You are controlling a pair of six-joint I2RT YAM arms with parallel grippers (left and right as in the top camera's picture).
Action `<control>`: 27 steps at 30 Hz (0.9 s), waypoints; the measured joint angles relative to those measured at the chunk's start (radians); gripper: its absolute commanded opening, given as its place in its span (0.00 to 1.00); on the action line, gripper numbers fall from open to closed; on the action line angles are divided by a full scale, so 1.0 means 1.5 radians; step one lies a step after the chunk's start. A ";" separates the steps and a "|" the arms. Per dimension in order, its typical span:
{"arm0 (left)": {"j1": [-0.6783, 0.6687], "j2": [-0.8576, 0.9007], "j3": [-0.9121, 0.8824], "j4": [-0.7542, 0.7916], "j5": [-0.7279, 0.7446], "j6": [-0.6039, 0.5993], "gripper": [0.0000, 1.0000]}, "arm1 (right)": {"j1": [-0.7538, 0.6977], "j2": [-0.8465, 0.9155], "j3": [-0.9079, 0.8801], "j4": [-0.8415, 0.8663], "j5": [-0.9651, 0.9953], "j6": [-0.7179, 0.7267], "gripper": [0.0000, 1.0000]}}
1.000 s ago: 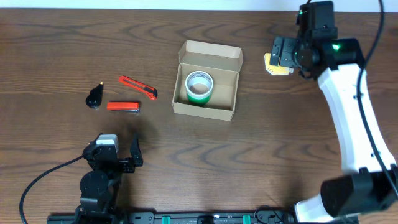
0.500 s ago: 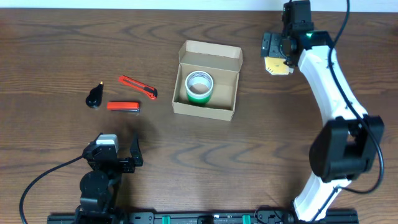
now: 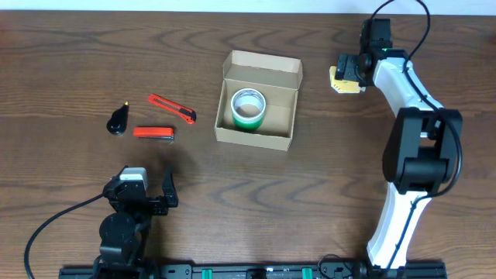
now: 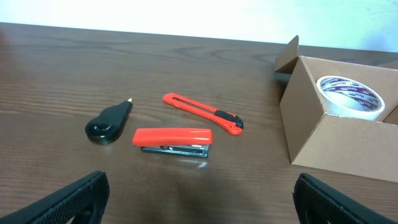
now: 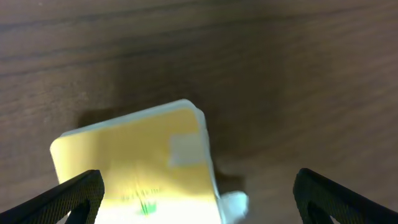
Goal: Pack container
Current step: 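Lift the yellow sticky notes with the right gripper and lower into the box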
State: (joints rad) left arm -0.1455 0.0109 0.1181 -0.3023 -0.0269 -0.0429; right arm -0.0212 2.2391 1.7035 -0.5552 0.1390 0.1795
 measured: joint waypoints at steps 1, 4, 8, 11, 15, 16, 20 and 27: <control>0.000 0.000 0.000 0.000 0.000 0.000 0.96 | 0.000 0.006 0.000 0.008 -0.010 -0.002 0.99; 0.000 0.000 0.000 0.000 0.000 0.000 0.95 | 0.000 0.017 0.000 0.033 -0.046 -0.006 0.99; 0.000 0.000 0.000 0.000 0.000 0.000 0.95 | 0.000 0.024 0.000 0.054 -0.081 -0.006 0.99; 0.000 0.000 0.000 0.000 0.000 0.000 0.95 | 0.000 0.030 0.000 0.055 -0.097 -0.006 0.99; 0.000 0.000 0.000 0.000 0.000 0.000 0.95 | 0.000 0.041 0.000 0.050 -0.108 -0.008 0.99; 0.000 0.000 0.000 0.000 0.000 0.000 0.95 | 0.000 0.041 0.000 0.051 -0.110 -0.009 0.99; 0.000 0.000 0.000 0.000 0.000 0.000 0.95 | 0.000 0.041 0.000 0.048 -0.113 -0.011 0.99; 0.000 0.000 0.000 0.000 0.000 0.000 0.95 | 0.000 0.041 0.000 0.038 -0.112 -0.020 0.77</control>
State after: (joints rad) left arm -0.1455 0.0109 0.1181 -0.3023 -0.0269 -0.0429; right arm -0.0212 2.3013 1.7039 -0.4988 -0.0284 0.1497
